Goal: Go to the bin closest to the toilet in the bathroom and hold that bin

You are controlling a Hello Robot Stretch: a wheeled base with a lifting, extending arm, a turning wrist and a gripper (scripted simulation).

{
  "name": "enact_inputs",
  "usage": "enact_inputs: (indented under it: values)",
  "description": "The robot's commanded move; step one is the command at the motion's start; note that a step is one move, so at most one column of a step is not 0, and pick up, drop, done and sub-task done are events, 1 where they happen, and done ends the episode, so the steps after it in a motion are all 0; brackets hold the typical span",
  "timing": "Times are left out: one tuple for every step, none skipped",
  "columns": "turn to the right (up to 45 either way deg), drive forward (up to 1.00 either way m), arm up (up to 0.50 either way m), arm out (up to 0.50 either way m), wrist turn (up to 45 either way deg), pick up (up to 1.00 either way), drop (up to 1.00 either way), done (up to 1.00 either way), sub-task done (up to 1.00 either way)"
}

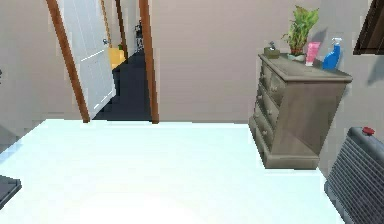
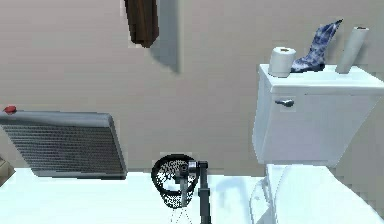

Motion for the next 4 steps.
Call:
enact_inputs:
  values:
    - [0.0, 0.00, 0.00, 0.00, 45.0, 0.00, 0.00, 0.00, 0.00]
    - [0.0, 0.00, 0.00, 0.00, 45.0, 0.00, 0.00, 0.00, 0.00]
    - [0.0, 0.00, 0.00, 0.00, 45.0, 0.00, 0.00, 0.00, 0.00]
    - [0.0, 0.00, 0.00, 0.00, 21.0, 0.00, 0.00, 0.00, 0.00]
